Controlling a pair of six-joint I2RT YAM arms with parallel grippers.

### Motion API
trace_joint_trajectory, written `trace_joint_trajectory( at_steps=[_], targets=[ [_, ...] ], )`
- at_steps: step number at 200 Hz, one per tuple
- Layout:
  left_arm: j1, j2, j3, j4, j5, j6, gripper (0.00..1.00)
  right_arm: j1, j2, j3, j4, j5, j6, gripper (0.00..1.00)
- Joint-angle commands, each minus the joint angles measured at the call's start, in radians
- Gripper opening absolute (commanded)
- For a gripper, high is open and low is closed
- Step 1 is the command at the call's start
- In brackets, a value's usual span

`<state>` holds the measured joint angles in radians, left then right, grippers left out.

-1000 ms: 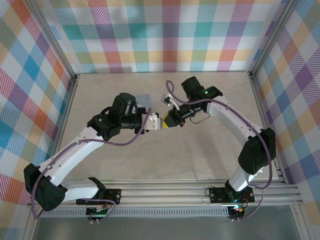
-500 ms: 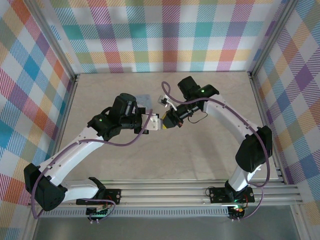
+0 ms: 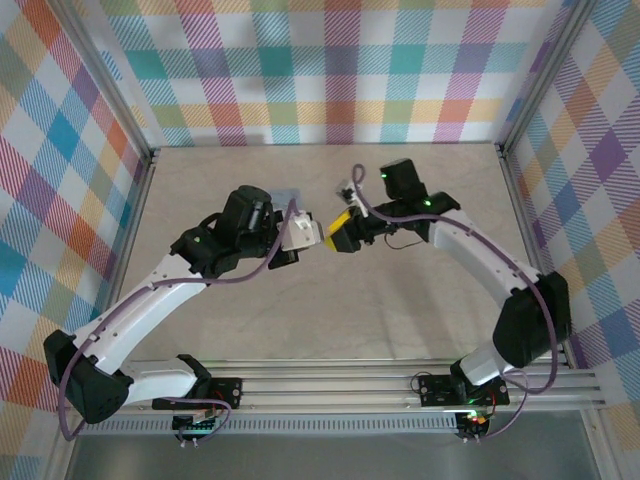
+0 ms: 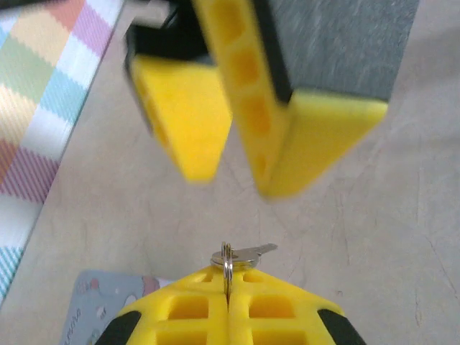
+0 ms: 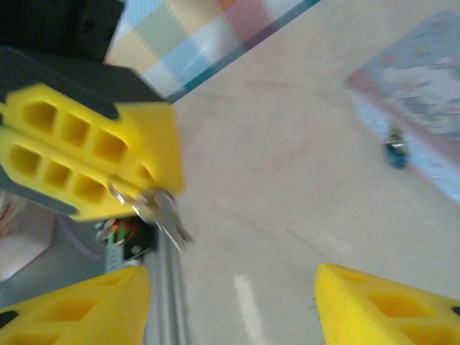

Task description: Unlock a padlock with a key

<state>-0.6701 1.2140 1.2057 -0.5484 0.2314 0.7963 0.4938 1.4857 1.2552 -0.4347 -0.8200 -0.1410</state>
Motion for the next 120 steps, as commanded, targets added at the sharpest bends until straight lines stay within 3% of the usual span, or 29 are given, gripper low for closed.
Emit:
trace_joint_trajectory(
  at_steps=[1,34,63,120],
  targets=[
    [0.016,-0.004,0.049,-0.046,-0.086,-0.290,0.00,-0.014,-0.084,-0.150,0.393,0.099,0.185,0.62],
    [0.048,0.090,0.179,-0.210,-0.044,-0.485,0.00,0.005,-0.081,-0.250,0.555,0.167,0.224,0.61],
    [0.100,0.173,0.271,-0.313,0.110,-0.613,0.00,0.066,-0.058,-0.256,0.581,0.200,0.128,0.61],
    [0.136,0.235,0.354,-0.345,0.324,-0.730,0.00,0.132,-0.033,-0.285,0.678,0.263,-0.039,0.61]
  ],
)
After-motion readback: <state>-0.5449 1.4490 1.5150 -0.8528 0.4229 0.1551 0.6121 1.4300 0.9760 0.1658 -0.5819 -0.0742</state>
